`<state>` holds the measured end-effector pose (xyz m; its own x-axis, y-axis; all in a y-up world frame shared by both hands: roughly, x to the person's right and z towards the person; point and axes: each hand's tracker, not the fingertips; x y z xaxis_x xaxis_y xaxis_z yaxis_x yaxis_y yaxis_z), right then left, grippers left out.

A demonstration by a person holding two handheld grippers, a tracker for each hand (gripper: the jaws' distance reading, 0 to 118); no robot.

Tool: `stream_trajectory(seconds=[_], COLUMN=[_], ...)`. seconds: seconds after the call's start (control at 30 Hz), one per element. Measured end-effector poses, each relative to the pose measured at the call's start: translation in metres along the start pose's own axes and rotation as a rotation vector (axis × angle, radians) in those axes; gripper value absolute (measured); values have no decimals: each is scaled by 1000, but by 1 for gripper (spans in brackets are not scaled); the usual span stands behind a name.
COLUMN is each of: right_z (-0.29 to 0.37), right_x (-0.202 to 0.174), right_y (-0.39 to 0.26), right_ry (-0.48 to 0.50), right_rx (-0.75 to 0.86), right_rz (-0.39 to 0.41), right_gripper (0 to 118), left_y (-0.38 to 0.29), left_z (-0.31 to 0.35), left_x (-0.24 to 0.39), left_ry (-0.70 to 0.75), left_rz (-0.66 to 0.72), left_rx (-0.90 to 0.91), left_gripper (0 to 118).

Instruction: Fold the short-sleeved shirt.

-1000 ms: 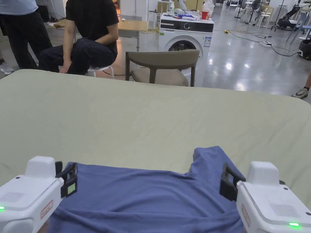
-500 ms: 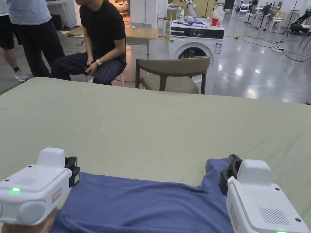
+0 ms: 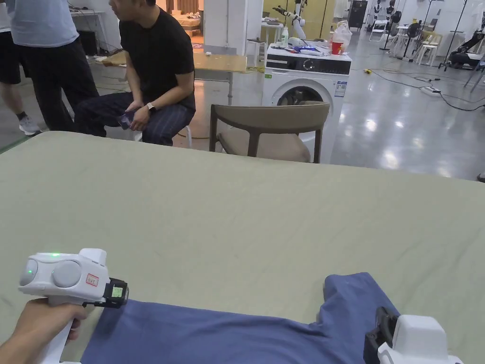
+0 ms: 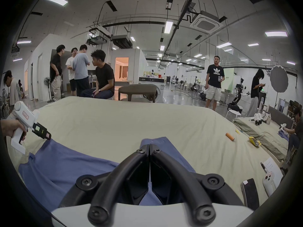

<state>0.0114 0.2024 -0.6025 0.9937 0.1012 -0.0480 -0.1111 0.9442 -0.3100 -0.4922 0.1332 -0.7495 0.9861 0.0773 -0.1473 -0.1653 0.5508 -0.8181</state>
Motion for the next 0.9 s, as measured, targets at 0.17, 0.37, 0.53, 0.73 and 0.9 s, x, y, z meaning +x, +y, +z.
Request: stream_trajectory(seconds=[0.17,0.37,0.53,0.73,0.9], right_z=[-4,-23,-80,-172,-226], right_x=[14,39,82,123,125], right_y=[-10,-10,5,2,-23], right_ry=[-32,-61,-49,1,31], right_rx=[-39,-104,-286,-555,-700], right_rz=[3,-41,-63,-99,-39], right_gripper=[0,0,9,59,59], left_y=[-8,-8,-15,-29,-42], left_z=[-12,-25,5,53,78], left_x=[19,31,25,20,22], left_ry=[77,48,-1,-31,-38], left_rz=[-110,-210,-154,-129,-120], left_rx=[-49,-41,37,173,230], left_gripper=[50,2,1,1,1])
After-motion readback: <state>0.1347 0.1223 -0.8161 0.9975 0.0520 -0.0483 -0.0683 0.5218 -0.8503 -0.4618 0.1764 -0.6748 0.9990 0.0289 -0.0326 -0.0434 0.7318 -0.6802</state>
